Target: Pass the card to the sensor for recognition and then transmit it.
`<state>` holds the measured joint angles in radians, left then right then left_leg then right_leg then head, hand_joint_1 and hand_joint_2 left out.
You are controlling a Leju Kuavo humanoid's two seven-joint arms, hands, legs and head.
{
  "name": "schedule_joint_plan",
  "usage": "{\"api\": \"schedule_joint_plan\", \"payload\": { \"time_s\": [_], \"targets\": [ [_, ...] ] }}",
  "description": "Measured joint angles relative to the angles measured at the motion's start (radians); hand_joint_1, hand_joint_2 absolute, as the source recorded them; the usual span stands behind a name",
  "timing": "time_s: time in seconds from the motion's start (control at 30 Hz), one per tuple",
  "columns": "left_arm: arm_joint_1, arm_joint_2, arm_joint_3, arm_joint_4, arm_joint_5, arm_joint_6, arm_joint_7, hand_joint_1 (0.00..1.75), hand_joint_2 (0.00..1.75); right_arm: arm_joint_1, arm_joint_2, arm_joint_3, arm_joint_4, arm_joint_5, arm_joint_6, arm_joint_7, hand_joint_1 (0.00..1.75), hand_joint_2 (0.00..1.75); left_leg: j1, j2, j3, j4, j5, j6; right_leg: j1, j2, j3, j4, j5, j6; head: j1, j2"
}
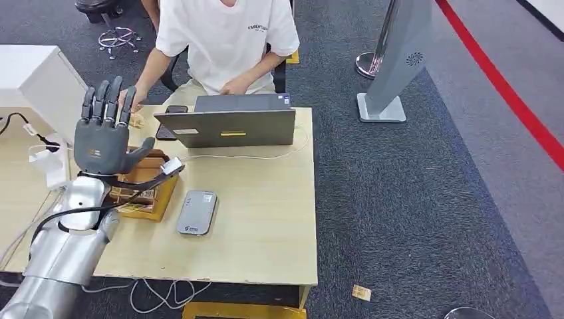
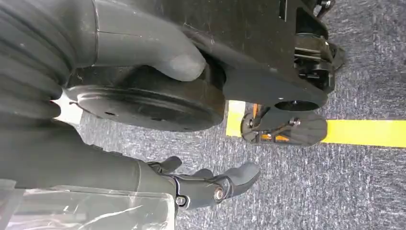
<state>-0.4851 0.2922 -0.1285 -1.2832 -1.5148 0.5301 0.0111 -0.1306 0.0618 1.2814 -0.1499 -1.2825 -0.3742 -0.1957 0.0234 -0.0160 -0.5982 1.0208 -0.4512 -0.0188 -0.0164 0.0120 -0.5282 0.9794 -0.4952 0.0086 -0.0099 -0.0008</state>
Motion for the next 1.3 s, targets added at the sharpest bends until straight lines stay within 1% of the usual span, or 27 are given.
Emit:
{"api": "schedule_joint_plan", "payload": {
  "time_s": [0.1, 0.2, 0.33, 0.37, 0.4, 0.57, 0.7, 0.83, 1.1, 1.3],
  "targets": [
    [0.079, -0.002, -0.038, -0.089, -0.003, -0.086, 0.003, 0.0, 1.75, 0.004, 0.0, -0.001, 0.0, -0.024, 0.0, -0.002, 0.0, 1.75, 0.0, 0.001, 0.0, 0.0, -0.001, -0.001, 0.0, 0.002, 0.0, 0.0, 0.0, 0.0, 0.0, 0.0],
    [0.186, -0.001, -0.104, -0.202, -0.016, -0.139, 0.038, 0.0, 1.75, 0.009, 0.0, -0.007, 0.0, -0.053, 0.0, -0.008, 0.0, 1.75, -0.001, 0.002, 0.0, 0.0, -0.002, 0.0, -0.001, 0.002, -0.001, 0.0, 0.0, 0.0, 0.0, 0.0],
    [0.282, 0.006, -0.163, -0.301, -0.012, -0.168, 0.062, 0.0, 1.75, 0.012, 0.0, -0.014, 0.0, -0.069, 0.0, -0.014, 0.0, 1.75, -0.001, 0.002, 0.0, 0.0, -0.003, -0.001, -0.001, 0.002, -0.001, -0.001, -0.001, 0.001, 0.0, 0.0],
    [0.295, 0.009, -0.173, -0.318, 0.002, -0.186, 0.063, 0.0, 1.75, 0.012, 0.0, -0.014, 0.0, -0.071, 0.0, -0.017, 0.0, 1.75, -0.001, 0.002, 0.0, 0.0, -0.003, -0.001, -0.001, 0.002, -0.001, -0.001, -0.001, 0.001, 0.0, 0.0],
    [0.308, 0.014, -0.177, -0.332, 0.02, -0.203, 0.064, 0.0, 1.75, 0.012, 0.0, -0.016, 0.0, -0.076, 0.0, -0.018, 0.0, 1.75, -0.001, 0.002, 0.0, 0.0, -0.003, -0.001, -0.001, 0.002, -0.001, -0.001, -0.001, 0.001, 0.0, 0.0],
    [0.398, 0.036, -0.183, -0.393, 0.094, -0.241, 0.062, 0.0, 1.75, 0.017, 0.0, -0.026, 0.001, -0.097, 0.0, -0.027, 0.0, 1.75, 0.0, 0.002, 0.0, 0.0, -0.003, -0.001, -0.001, 0.002, -0.001, 0.0, -0.001, 0.001, 0.0, 0.0],
    [0.466, 0.065, -0.182, -0.426, 0.114, -0.248, 0.062, 0.0, 1.75, 0.018, 0.0, -0.032, 0.001, -0.102, 0.0, -0.03, 0.0, 1.75, 0.0, 0.002, 0.0, 0.0, -0.003, -0.001, -0.001, 0.002, -0.001, -0.001, -0.001, 0.001, 0.0, 0.0],
    [0.5, 0.078, -0.18, -0.442, 0.114, -0.248, 0.061, 0.0, 1.75, 0.018, 0.0, -0.034, 0.002, -0.105, 0.0, -0.031, 0.0, 1.75, -0.001, 0.002, 0.0, 0.0, -0.003, -0.001, -0.001, 0.002, 0.0, -0.001, -0.001, 0.001, 0.0, 0.0],
    [0.518, 0.09, -0.18, -0.451, 0.114, -0.248, 0.061, 0.0, 1.75, 0.018, 0.0, -0.035, 0.002, -0.105, 0.0, -0.031, 0.0, 1.75, -0.001, 0.002, 0.0, 0.0, -0.003, -0.001, -0.001, 0.002, 0.0, -0.001, -0.001, 0.001, 0.0, 0.0],
    [0.523, 0.09, -0.176, -0.456, 0.113, -0.244, 0.061, 0.0, 1.75, 0.018, 0.0, -0.035, 0.002, -0.105, 0.0, -0.031, 0.0, 1.75, -0.001, 0.001, 0.0, 0.0, -0.003, -0.001, -0.001, 0.002, 0.0, 0.0, -0.001, 0.001, 0.0, 0.0]
  ]
}}
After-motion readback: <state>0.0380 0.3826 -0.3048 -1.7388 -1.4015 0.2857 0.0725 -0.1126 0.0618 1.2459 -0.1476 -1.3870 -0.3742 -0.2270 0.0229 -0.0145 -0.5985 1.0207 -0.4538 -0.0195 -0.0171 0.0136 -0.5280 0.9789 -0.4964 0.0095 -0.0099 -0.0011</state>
